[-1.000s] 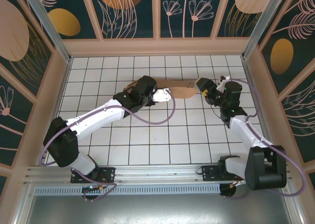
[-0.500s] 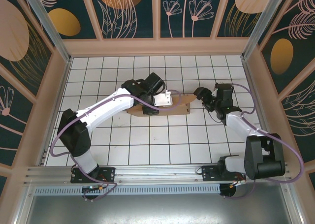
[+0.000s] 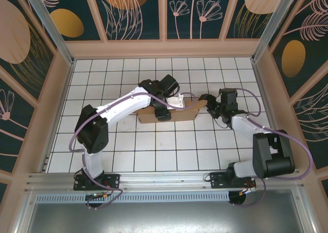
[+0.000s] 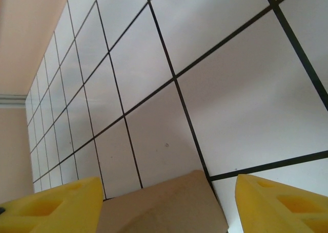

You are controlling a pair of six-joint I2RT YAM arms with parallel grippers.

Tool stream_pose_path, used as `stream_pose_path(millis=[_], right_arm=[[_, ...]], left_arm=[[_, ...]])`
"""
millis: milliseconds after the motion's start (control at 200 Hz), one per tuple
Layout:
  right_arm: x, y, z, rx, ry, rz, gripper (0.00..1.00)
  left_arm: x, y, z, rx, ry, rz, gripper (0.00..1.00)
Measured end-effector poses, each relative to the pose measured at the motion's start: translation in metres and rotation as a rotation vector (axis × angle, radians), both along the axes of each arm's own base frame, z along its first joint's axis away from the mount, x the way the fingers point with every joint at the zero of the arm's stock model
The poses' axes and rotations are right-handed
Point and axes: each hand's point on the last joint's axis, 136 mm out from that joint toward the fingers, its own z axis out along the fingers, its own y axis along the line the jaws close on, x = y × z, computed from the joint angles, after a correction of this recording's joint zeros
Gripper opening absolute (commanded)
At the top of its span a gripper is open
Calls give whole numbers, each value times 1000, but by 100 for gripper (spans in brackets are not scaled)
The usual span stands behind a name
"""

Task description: Fold the paper box

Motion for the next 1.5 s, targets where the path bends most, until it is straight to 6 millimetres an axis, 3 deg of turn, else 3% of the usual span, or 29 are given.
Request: stream_pose_path(millis=[100, 155, 175, 385, 525, 761, 881, 996, 1271, 1501], right_arm=[[-1, 3, -8, 4, 27, 15, 72], [-2, 3, -10, 3, 33, 16, 72], [-1, 3, -9, 2, 33, 17, 72], [10, 7, 7, 9, -4, 42, 72], [11, 10, 6, 13, 1, 53, 72], [12, 13, 9, 55, 19, 62, 72], [15, 8, 17, 82, 15, 48, 72], [16, -5, 28, 87, 3, 14, 72], [17, -21, 51, 31, -55, -14, 77], [15, -25, 49, 5, -50, -24, 78]], left_arm=[[0, 0, -8, 14, 16, 14, 81], [2, 0, -6, 13, 13, 27, 97], [3, 0, -5, 14, 6, 19, 98], [16, -4, 6, 4, -52, 42, 99], [21, -5, 7, -5, -71, 48, 98], [46, -1, 21, -61, -89, 77, 79], [57, 0, 21, -92, -67, 87, 75], [58, 1, 14, -101, -35, 83, 77], [57, -2, 14, -114, -28, 80, 98], [69, -4, 45, -178, -144, 89, 99]])
